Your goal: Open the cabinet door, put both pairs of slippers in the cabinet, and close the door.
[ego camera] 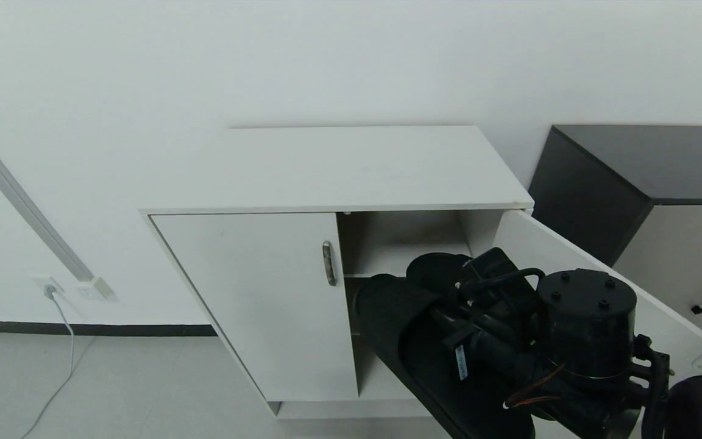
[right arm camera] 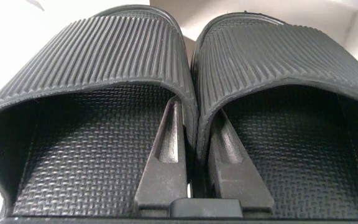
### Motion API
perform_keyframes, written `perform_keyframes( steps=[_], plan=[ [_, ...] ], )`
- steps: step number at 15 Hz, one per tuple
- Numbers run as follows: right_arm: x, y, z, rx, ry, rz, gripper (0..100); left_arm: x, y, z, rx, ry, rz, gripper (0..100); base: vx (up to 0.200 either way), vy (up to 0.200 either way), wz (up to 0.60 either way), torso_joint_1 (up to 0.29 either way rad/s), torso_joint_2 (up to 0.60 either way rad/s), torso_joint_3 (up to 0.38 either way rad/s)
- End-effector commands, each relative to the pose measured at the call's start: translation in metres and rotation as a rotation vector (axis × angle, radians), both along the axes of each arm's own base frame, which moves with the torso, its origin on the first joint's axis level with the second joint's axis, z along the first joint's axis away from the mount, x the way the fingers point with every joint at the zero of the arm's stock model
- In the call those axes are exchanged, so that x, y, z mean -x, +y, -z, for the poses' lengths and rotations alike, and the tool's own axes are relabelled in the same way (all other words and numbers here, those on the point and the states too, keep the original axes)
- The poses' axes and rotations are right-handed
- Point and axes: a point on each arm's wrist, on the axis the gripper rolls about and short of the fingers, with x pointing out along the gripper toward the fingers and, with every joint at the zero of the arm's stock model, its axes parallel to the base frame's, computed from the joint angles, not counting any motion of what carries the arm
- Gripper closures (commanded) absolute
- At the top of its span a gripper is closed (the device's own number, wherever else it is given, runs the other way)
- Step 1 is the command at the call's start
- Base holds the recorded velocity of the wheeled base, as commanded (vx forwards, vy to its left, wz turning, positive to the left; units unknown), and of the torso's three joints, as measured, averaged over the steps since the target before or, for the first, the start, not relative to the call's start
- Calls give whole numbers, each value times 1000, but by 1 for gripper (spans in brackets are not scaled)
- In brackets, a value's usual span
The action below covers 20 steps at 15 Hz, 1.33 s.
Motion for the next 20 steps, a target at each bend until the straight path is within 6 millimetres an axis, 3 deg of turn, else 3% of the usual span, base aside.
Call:
perform_keyframes(
  steps=[1,12,20],
  plan=[
    [-1,1,3,6,2,2,100,0,0,0,0,2,0,100,0,0,0,-198,515,310],
    [-2,3,9,13,10,2,100,0,0,0,2,2,0,100,0,0,0,-161,486,321],
    [-2,3,10,15,12,1,100,0,0,0,2,2,0,100,0,0,0,-68,444,375]
  ],
)
